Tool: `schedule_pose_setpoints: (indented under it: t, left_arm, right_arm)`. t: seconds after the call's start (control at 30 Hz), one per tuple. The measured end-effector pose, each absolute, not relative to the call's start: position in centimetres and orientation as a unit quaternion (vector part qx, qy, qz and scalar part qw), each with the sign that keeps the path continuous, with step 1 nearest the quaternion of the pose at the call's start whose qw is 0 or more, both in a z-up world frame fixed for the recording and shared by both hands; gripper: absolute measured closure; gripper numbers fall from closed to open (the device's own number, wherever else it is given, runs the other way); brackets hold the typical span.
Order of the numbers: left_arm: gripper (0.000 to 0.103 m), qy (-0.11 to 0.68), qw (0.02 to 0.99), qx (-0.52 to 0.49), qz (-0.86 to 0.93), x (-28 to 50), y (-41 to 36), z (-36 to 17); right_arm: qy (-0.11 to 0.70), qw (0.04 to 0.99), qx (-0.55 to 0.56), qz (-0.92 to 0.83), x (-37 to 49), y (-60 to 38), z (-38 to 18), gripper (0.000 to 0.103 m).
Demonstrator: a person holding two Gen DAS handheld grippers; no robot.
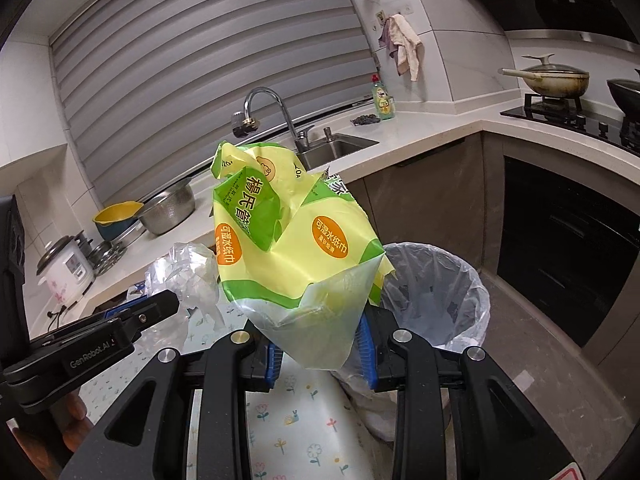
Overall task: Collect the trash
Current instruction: 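Carry the clear bag and snack bag to the bin and open both grippers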
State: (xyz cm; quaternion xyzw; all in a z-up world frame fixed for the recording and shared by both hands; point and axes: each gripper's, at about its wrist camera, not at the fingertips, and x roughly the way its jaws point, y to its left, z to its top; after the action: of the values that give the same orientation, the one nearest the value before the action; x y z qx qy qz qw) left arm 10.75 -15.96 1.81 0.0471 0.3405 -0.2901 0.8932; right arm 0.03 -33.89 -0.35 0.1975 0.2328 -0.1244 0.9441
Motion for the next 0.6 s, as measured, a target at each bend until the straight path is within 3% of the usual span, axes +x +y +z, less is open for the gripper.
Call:
schedule_pose_setpoints:
  t: [0.6]
  left_arm:
    - [0.078,0.363,0.869,0.078,-0.326,11.2,-24.4,-0.8]
  right_arm:
    - [0.243,0.923,0.244,-0.174,-1.8,-40.9,-3.9,0.074]
